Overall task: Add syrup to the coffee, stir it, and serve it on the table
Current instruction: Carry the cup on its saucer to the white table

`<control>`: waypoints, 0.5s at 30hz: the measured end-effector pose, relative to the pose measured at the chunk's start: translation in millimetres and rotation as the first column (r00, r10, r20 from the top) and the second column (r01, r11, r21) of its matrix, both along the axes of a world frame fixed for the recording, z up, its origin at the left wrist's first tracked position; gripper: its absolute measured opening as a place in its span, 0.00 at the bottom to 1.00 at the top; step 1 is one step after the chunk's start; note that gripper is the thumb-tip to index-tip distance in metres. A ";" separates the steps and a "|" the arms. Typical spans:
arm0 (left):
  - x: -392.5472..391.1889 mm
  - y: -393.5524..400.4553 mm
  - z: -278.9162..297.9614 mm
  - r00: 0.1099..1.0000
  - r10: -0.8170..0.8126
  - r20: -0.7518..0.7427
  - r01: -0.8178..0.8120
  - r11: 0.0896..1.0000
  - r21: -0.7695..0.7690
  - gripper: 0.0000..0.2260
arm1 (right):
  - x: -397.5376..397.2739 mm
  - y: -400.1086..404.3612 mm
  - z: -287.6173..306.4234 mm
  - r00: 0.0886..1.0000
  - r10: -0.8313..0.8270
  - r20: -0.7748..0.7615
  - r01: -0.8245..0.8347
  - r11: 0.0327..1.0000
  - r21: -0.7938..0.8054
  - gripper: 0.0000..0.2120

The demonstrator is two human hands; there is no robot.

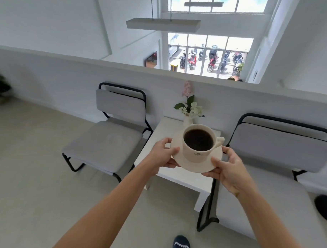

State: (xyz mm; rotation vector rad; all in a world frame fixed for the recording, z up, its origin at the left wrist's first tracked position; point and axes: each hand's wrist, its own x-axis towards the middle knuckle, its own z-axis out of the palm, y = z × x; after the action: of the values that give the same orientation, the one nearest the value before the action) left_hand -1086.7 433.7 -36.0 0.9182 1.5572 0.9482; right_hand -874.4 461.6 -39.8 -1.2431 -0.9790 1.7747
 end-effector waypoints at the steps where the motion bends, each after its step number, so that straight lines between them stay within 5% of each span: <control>1: -8.3 12.4 -3.9 1.000 0.010 -0.001 -0.010 1.000 -0.006 0.11 | -8.9 14.3 -4.6 1.000 0.012 0.005 -0.012 1.000 -0.001 0.18; 15: -103.6 183.5 -83.8 1.000 -0.010 -0.002 0.009 0.992 -0.124 0.13 | -104.4 174.1 -83.9 0.993 0.016 0.115 -0.008 0.998 -0.066 0.19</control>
State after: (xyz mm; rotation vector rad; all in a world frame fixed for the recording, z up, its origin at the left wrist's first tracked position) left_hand -1190.3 617.2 -119.7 0.8388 1.5941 0.8338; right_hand -978.7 635.6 -123.7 -1.3965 -1.0023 1.7726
